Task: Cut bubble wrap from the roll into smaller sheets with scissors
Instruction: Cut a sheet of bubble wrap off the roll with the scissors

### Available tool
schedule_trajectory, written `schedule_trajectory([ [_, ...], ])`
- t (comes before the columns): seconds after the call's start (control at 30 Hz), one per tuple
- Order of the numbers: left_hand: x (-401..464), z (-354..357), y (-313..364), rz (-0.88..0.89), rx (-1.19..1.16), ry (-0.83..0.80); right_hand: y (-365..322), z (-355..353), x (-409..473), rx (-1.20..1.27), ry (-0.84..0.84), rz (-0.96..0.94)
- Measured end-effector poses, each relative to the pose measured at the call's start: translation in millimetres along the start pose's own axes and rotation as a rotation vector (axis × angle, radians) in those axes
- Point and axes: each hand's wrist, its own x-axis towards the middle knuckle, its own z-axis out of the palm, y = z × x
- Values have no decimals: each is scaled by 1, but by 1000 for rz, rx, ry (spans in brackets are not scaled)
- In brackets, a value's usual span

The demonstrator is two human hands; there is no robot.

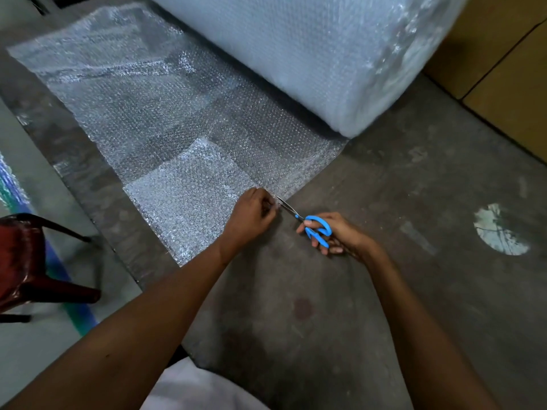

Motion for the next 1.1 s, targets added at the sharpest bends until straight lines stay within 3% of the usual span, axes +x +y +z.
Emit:
schedule_trajectory([
  [0.37,-11,-3,3,-57,20,117,-10,16,17,9,-44,-15],
  [1.1,-20,-10,14,25,21,156,-21,16,26,38,-90,26],
])
